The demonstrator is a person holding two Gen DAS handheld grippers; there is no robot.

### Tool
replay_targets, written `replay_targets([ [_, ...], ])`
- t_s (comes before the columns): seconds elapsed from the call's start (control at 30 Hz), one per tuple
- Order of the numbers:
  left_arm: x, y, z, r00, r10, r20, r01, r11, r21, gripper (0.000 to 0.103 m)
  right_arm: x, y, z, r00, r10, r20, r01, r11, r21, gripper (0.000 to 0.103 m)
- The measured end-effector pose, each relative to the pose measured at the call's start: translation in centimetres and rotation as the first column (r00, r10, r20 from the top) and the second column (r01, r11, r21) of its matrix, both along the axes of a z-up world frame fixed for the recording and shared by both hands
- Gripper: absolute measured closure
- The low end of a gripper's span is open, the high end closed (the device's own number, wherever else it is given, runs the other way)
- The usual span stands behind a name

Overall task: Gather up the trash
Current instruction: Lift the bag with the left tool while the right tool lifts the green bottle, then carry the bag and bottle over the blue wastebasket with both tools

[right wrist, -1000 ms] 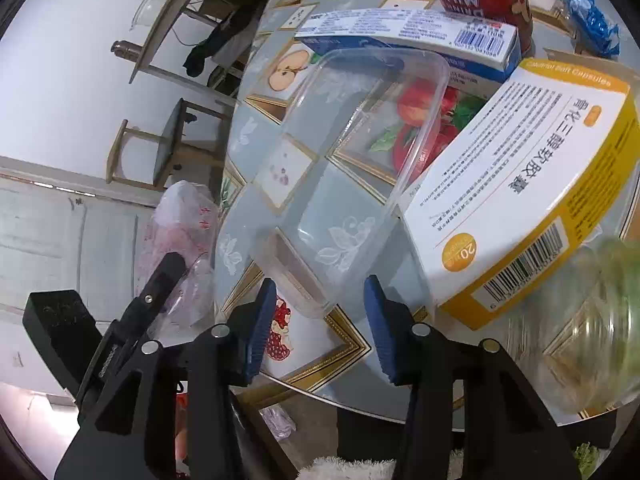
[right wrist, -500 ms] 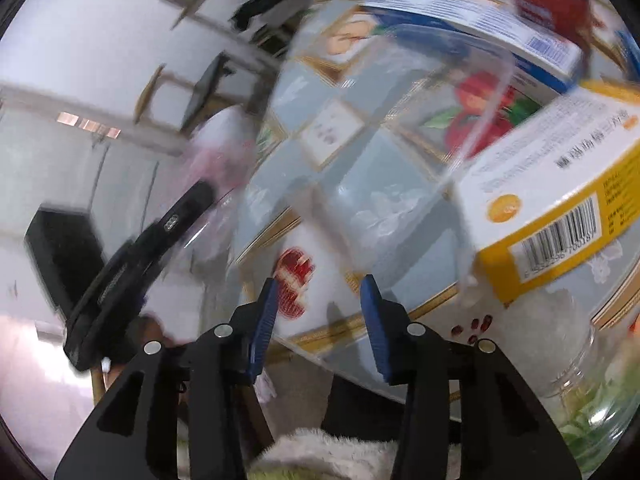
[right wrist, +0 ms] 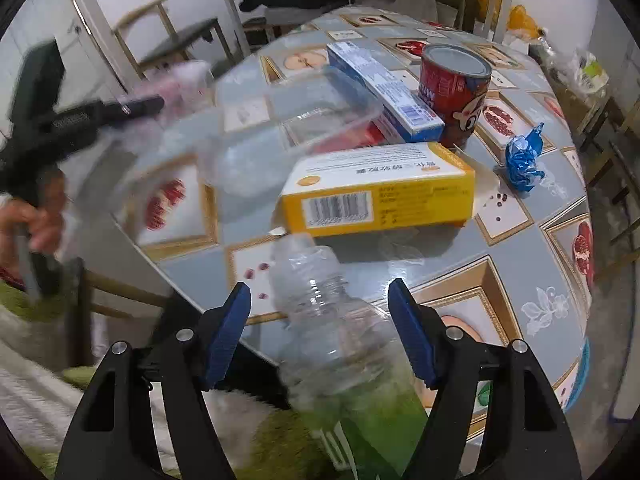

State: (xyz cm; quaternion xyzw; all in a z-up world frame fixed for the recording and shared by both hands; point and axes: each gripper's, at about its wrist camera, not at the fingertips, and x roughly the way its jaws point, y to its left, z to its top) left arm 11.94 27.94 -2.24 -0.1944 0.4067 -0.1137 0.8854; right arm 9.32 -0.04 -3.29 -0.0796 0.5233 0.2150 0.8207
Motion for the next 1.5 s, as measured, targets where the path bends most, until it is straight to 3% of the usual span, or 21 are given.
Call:
replay_targets([
  [0.23, 0.1, -0.2, 0.0, 1.000, -0.001, -0.001, 0.001, 1.000, 0.002, 0.083, 0.0, 3.2, -1.2, 0.991, 0.119, 0.061, -0.106, 0.977, -0.184, 0.035],
  [0.33, 0.0, -0.2, -0.2, 1.000, 0.001, -0.007, -0.001, 1.000, -0.004, 0.083, 0.0, 4.1, -1.6, 0.983, 0.173, 0.062, -0.153, 0.958, -0.244, 0.043],
  [0.43, 0.0, 0.0, -0.3, 1.000, 0.001, -0.008, -0.001, 1.000, -0.007, 0.083, 0.0, 4.1, -1.5, 0.982, 0.177, 0.066, -0.155, 0.956, -0.247, 0.054],
  [0.67, 0.0, -0.1, -0.4, 1.000, 0.000, -0.009, 0.000, 1.000, -0.008, 0.083, 0.9, 1.1, -0.1, 0.997, 0.027, 0.079, -0.014, 0.988, -0.156, 0.060],
  [0.9, 0.2, -0.3, -0.6, 1.000, -0.004, -0.004, 0.004, 1.000, -0.013, 0.083, 1.4, -3.1, 2.5, 0.987, -0.122, 0.108, 0.126, 0.991, -0.036, 0.061],
  [1.5, -0.4, -2.0, 1.8, 0.998, -0.038, 0.051, 0.039, 0.999, -0.024, 0.083, -0.1, -10.2, 8.7, 0.905, -0.344, 0.250, 0.317, 0.938, 0.143, 0.062],
])
